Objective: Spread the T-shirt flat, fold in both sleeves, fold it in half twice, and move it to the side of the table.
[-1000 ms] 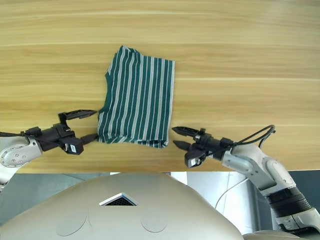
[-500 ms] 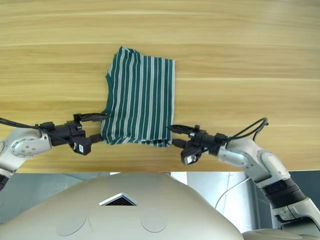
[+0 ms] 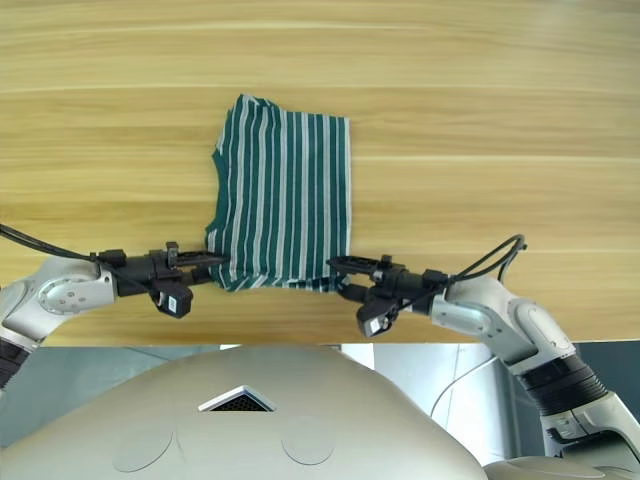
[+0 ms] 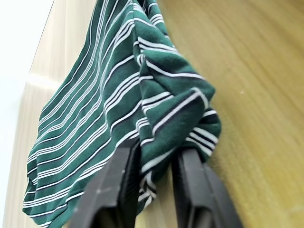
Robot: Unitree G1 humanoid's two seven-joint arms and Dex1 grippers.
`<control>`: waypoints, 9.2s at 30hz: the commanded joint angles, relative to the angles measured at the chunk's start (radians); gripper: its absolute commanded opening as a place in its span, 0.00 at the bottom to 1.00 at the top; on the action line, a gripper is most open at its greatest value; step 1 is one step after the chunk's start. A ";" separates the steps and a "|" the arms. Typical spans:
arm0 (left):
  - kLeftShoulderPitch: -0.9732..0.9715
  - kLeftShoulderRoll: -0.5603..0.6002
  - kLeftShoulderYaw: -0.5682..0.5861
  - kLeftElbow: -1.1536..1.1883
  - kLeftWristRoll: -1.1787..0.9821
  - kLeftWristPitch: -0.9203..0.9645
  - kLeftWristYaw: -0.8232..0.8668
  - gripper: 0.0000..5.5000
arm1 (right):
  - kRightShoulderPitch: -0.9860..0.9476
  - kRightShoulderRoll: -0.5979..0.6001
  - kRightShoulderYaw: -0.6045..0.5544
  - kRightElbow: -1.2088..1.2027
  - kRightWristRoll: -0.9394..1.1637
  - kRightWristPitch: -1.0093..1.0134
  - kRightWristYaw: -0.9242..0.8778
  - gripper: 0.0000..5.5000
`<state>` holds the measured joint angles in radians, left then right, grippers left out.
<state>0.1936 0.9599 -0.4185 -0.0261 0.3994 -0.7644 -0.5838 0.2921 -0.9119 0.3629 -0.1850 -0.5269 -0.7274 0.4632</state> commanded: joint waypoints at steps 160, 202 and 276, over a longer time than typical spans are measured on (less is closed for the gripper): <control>-0.347 -0.619 0.263 0.460 -0.215 0.403 0.300 0.37 | -0.645 0.529 -0.065 0.715 0.034 0.302 -0.331 0.46; -0.629 -0.742 0.811 1.051 -0.705 0.065 0.458 0.73 | -1.003 0.631 -0.599 1.405 0.689 0.863 -0.512 0.71; -0.286 -0.940 0.409 0.655 -0.195 0.020 0.833 0.73 | -0.536 0.776 -0.238 0.925 0.135 0.061 -0.757 0.80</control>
<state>-0.1087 0.0227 0.0041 0.6039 0.2010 -0.7519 0.2599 -0.2395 -0.1134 0.1225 0.7383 -0.3729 -0.6611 -0.2619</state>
